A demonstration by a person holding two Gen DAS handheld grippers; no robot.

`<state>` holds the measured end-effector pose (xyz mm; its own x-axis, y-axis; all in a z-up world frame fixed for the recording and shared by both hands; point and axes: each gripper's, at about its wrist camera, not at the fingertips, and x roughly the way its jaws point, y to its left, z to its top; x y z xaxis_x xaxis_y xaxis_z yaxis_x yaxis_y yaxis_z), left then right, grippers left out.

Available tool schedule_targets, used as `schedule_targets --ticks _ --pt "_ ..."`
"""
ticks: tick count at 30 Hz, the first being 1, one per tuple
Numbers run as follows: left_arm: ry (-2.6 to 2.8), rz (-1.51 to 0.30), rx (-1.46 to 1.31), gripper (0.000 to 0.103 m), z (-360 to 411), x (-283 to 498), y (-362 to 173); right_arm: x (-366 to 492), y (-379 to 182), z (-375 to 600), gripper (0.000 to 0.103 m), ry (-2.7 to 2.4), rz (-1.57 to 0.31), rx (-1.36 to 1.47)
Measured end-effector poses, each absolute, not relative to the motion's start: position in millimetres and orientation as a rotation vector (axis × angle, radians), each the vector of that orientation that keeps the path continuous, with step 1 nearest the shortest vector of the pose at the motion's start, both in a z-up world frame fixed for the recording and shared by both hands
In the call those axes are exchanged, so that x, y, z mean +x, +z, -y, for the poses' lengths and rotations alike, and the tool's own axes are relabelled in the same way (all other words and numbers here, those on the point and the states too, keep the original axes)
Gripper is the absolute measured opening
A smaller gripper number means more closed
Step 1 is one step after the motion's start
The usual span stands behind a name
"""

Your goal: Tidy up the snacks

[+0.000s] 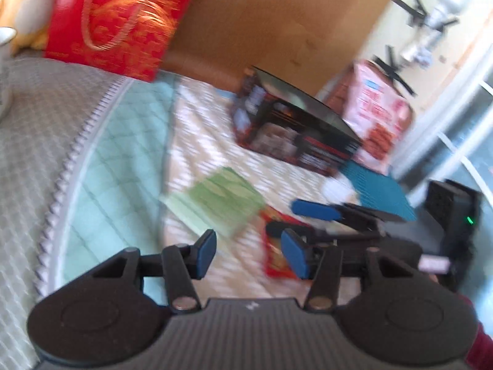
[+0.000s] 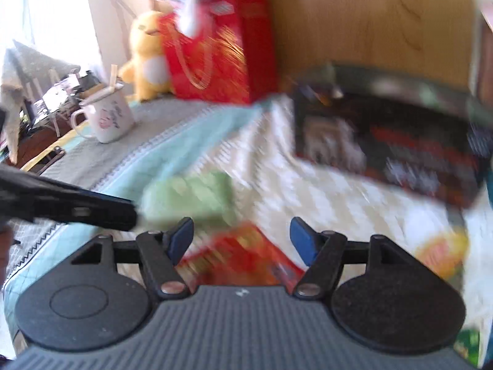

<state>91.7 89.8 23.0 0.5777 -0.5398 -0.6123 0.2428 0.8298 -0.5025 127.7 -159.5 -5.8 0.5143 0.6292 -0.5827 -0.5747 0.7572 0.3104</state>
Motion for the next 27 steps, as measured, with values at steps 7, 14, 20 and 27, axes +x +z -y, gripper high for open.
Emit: schedule_targets --ticks 7,14,20,27 --pt "-0.52 -0.87 -0.303 0.046 -51 77 9 90 -13 202 0.043 0.794 -0.796 0.299" --pt "-0.57 -0.891 -0.316 0.046 -53 70 14 27 -4 248 0.031 0.682 -0.682 0.296" --pt "-0.607 -0.834 -0.355 0.046 -47 76 37 8 5 294 0.078 0.385 -0.529 0.192" --pt "-0.718 -0.93 -0.271 0.051 34 104 25 26 -25 263 0.084 0.367 -0.594 -0.037"
